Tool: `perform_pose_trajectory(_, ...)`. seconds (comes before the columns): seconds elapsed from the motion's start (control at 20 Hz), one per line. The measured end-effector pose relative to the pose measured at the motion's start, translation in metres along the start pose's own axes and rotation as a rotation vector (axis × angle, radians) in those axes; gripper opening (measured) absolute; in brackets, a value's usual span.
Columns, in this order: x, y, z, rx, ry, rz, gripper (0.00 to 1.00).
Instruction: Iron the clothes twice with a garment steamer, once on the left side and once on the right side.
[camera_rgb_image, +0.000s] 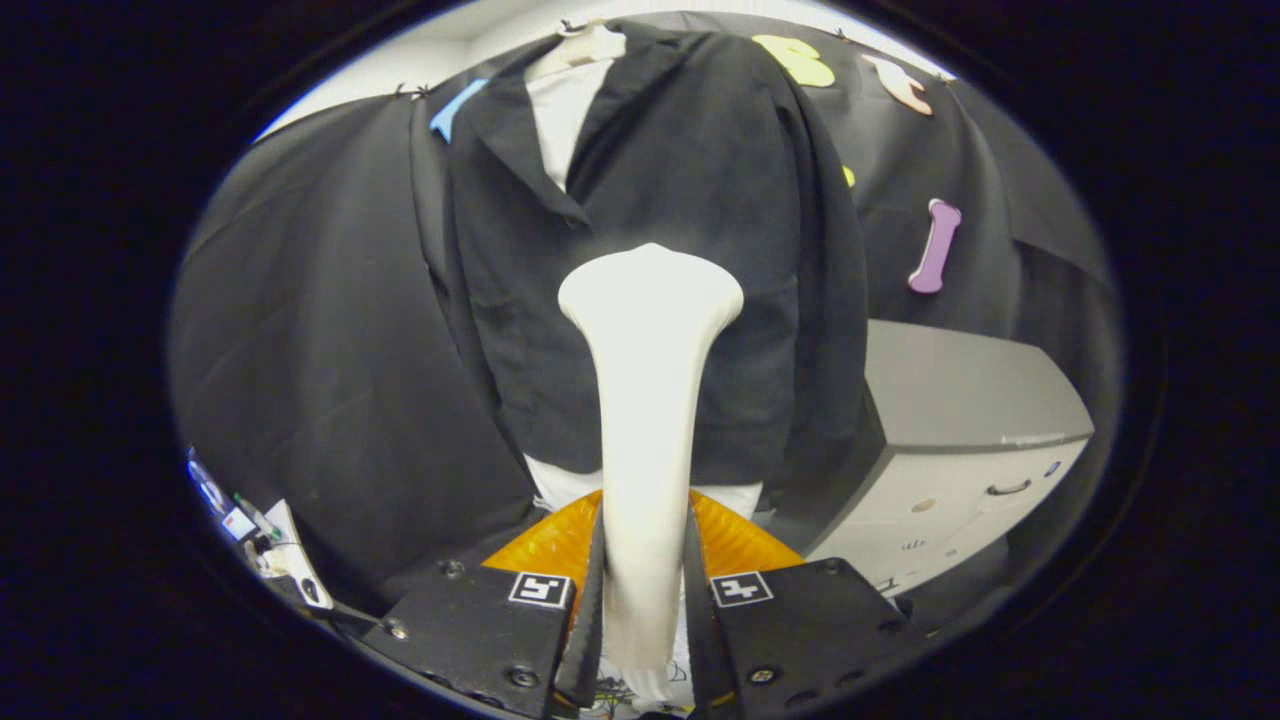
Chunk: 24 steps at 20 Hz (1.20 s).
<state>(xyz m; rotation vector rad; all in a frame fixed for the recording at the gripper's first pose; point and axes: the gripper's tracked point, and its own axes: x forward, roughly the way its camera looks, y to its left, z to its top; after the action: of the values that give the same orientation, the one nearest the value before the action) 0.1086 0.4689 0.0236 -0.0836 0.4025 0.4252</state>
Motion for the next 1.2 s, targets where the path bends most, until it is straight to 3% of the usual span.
perform_pose_trajectory(0.25, -0.028, 0.045, 0.06, -0.054, -0.145, 0.063, 0.38)
perform_pose_trajectory(0.65, -0.026, 0.127, 0.131, -0.096, -0.255, 0.176, 0.38)
perform_pose_trajectory(1.05, -0.004, 0.185, 0.175, -0.144, -0.306, 0.22, 0.38)
perform_pose_trajectory(1.2, 0.009, 0.185, 0.18, -0.161, -0.308, 0.194, 0.38)
